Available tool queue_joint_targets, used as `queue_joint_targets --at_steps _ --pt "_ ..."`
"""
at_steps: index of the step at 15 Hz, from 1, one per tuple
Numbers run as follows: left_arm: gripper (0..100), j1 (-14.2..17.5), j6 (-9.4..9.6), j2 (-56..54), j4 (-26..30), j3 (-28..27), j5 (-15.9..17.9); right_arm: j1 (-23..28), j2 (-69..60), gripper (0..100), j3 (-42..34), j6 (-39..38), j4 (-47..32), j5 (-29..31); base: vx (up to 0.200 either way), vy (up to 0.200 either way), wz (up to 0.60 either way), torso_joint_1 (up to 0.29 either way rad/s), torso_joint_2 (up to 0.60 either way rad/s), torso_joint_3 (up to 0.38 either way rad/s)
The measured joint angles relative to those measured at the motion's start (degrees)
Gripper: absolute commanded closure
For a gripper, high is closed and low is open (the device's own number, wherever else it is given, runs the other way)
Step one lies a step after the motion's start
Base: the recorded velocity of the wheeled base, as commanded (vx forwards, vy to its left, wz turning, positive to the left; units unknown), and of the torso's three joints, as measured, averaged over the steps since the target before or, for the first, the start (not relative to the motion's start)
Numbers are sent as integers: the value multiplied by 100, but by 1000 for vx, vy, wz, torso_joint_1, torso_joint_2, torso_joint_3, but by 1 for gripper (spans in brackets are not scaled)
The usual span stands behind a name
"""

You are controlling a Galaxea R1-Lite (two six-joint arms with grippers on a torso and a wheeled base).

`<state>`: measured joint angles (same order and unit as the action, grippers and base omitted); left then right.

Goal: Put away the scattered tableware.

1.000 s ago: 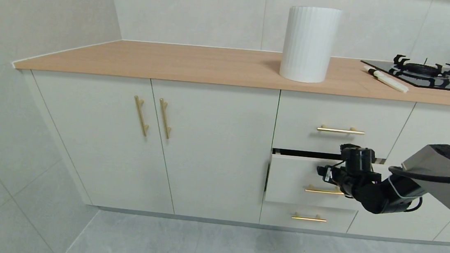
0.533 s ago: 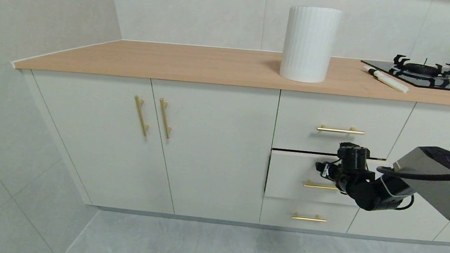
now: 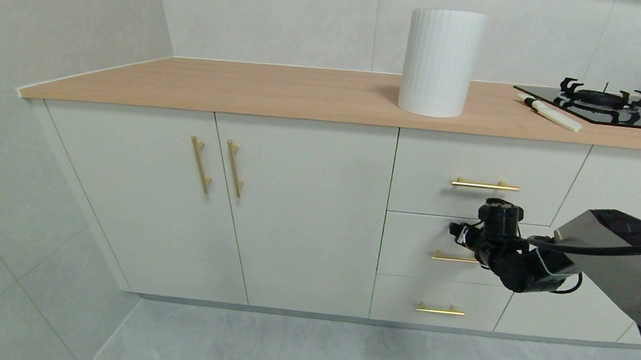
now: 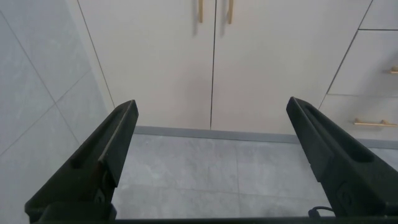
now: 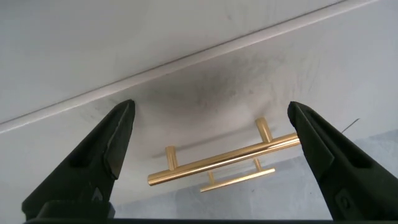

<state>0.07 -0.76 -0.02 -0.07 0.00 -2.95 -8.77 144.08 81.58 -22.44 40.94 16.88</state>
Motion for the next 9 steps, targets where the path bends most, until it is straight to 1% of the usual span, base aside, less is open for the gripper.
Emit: queue_joint_targets --at_steps 9 --pt "0 0 0 0 0 0 -2 45 134 0 221 -66 17 73 0 0 0 0 0 0"
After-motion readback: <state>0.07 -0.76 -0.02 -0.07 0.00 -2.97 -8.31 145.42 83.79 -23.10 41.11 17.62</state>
